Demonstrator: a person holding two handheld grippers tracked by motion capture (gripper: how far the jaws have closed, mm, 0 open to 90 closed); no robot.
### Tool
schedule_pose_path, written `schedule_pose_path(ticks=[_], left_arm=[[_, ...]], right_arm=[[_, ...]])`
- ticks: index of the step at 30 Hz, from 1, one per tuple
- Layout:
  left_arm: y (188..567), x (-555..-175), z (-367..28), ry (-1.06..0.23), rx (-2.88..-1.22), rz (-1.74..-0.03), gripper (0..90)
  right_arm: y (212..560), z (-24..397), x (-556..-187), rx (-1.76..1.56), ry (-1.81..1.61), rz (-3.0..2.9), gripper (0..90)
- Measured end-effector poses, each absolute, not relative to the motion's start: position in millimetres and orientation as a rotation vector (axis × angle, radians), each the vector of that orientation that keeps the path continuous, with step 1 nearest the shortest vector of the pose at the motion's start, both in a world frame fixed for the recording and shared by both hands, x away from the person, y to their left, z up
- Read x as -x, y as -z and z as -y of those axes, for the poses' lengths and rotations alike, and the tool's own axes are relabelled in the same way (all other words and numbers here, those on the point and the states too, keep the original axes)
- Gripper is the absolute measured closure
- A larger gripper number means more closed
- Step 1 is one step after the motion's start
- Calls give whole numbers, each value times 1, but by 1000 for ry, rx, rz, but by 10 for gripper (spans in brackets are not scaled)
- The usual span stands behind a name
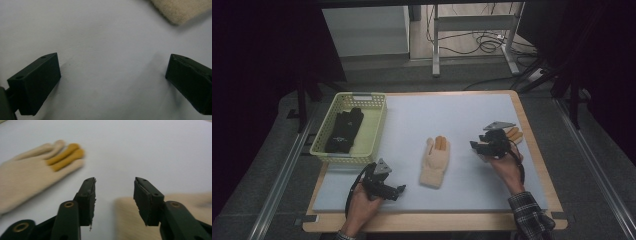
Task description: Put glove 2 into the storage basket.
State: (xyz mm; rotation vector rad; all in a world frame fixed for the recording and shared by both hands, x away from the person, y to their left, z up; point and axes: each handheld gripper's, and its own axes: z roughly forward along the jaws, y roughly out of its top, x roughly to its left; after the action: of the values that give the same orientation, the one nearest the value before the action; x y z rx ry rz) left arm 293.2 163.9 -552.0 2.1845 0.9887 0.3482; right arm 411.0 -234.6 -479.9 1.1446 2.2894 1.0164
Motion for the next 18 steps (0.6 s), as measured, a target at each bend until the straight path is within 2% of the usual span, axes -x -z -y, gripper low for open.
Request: schedule_pose_path(ticks=[8, 9, 13, 16, 17, 18], left_arm=[[552, -293, -164, -349, -2188, -986, 1], [552, -293, -164, -348, -2182, -990, 1], [552, -293, -164, -349, -2185, -988, 1], [552, -293, -164, -349, -2186, -987, 1], [552, -293, -164, -350, -2186, -987, 1], [552, -293, -164, -350, -2186, -987, 1]], right_arm=[[479, 279, -424, -1287, -961, -2160, 372], [485, 288, -427, -1326, -935, -2138, 339], [502, 297, -429, -1384, -905, -2128, 306], [511, 296, -429, -1374, -881, -2135, 317], [517, 293, -426, -1309, -822, -2116, 428], [517, 291, -425, -1287, -812, -2118, 480]])
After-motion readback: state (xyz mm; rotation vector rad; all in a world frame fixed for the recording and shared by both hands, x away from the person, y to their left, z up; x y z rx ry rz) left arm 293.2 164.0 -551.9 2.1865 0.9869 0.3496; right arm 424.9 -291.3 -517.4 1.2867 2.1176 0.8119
